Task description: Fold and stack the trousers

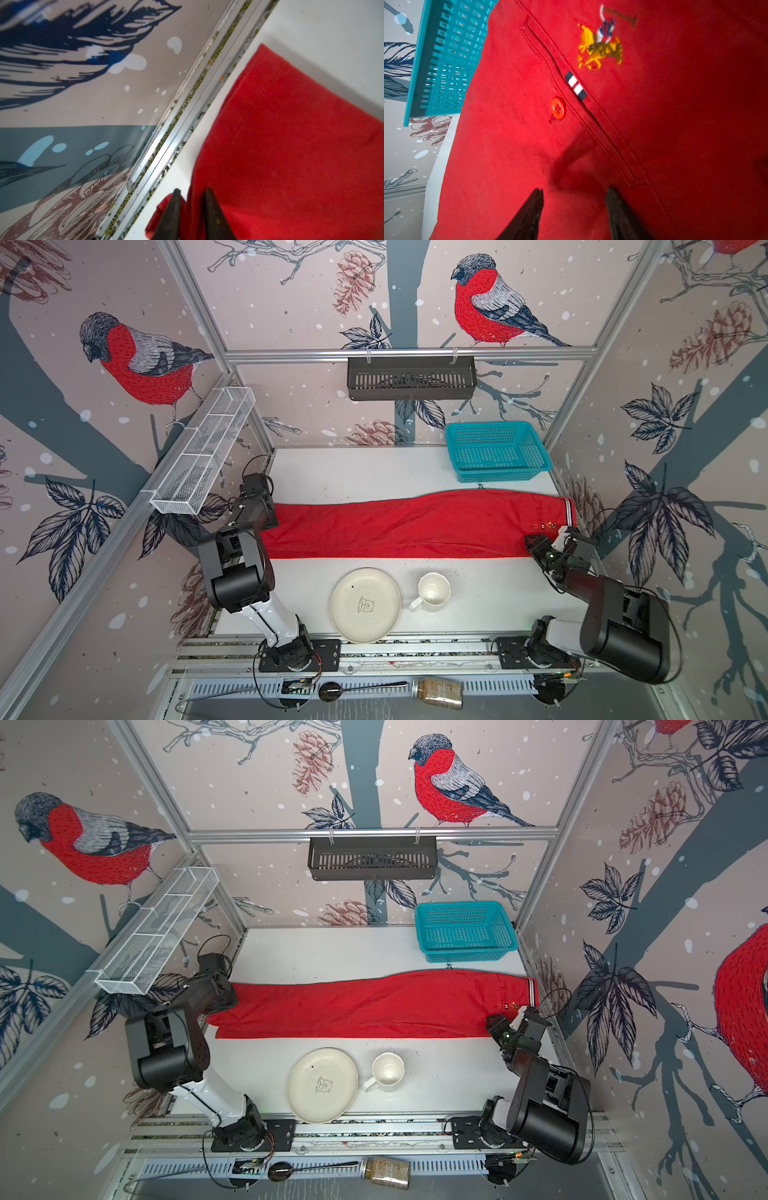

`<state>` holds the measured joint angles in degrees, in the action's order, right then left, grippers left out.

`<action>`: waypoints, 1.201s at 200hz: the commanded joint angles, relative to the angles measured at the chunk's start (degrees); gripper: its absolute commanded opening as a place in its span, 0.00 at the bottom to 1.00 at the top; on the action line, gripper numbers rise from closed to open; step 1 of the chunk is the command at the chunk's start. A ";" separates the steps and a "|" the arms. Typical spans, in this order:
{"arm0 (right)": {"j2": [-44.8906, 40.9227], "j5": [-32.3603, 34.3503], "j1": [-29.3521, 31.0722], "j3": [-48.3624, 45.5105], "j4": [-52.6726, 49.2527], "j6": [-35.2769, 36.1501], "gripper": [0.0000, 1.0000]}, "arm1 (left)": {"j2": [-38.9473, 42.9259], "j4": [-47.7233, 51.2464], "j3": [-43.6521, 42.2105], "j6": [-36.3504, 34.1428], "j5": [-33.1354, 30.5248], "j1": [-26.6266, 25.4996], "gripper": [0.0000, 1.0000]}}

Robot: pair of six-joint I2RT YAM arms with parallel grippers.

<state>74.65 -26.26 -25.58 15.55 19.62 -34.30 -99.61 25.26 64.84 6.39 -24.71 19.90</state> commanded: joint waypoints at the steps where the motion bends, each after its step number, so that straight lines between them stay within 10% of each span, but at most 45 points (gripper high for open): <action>1: 0.07 2.66 -0.08 -0.27 -11.33 -0.35 0.54 | -0.98 3.07 1.88 2.16 -2.35 0.45 0.32; 54: -5.35 3.73 0.08 2.99 -17.07 2.41 0.54 | 3.65 7.66 4.53 3.25 1.40 0.40 0.64; 93: -9.70 2.84 3.20 7.69 -21.14 4.05 0.55 | 9.96 10.80 2.70 5.58 18.69 0.05 0.78; 144: -12.29 1.90 19.94 16.30 -27.81 5.90 0.56 | 16.52 4.18 -9.06 12.85 39.35 -4.22 0.79; 240: 13.84 4.67 58.21 35.52 -24.26 16.00 0.53 | 13.54 -3.96 -18.19 15.18 42.08 -5.49 0.77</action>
<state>80.58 -23.62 28.42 44.82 -5.39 -23.75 -85.32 24.18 47.40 21.23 16.69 14.39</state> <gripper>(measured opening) 0.543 0.773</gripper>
